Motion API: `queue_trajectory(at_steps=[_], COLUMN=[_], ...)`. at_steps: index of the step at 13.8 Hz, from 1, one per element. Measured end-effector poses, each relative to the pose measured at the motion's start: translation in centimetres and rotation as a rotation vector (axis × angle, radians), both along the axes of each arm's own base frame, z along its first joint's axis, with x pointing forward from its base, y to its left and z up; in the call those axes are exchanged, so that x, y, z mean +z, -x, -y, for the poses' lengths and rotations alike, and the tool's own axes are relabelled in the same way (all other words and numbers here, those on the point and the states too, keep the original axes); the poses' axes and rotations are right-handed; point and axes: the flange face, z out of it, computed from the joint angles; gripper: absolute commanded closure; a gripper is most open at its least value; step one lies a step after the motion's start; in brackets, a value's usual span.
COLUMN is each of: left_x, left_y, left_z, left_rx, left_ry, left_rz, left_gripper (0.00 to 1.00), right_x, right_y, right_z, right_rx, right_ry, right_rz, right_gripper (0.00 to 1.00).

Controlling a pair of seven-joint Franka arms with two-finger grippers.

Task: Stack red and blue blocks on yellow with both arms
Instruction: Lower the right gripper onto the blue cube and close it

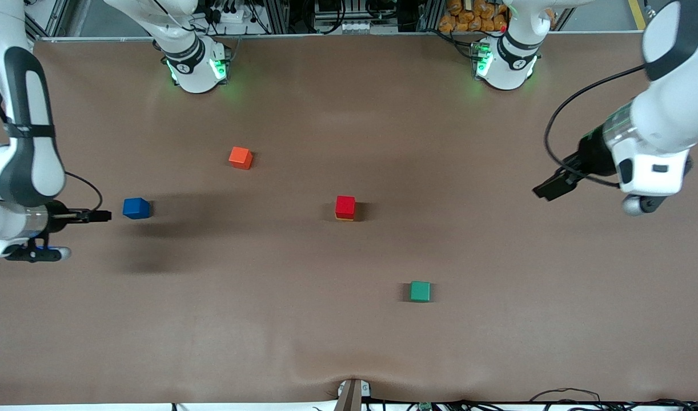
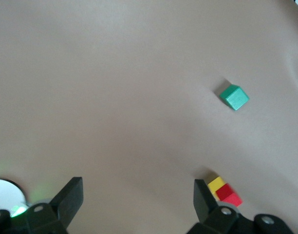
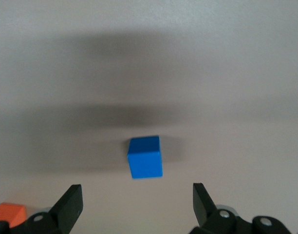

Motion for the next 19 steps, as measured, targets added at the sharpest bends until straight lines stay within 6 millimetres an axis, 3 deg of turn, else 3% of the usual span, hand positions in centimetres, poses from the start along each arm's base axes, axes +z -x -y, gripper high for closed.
queue_trajectory(at_steps=[4, 6, 10, 19], left_x=[1.5, 2.0, 2.7, 3.1], left_y=[0.8, 1.3, 2.2, 2.6], left_z=[-5.6, -7.3, -7.3, -6.2], left_rx=[-0.222, -0.33, -0.504, -0.559], left_ry=[0.012, -0.007, -0.079, -0.094], left_rz=[0.011, 0.019, 0.025, 0.03], left_gripper=[0.0, 0.0, 0.0, 0.0], right_x=[-4.4, -5.7, -7.8, -11.0], right_y=[1.8, 2.5, 3.6, 5.1], right_z=[0.6, 0.4, 0.5, 0.4], right_rx=[0.011, 0.013, 0.01, 0.011], right_ry=[-0.006, -0.009, -0.011, -0.011], right_rz=[0.012, 0.002, -0.002, 0.006], right_gripper=[0.0, 0.0, 0.0, 0.0])
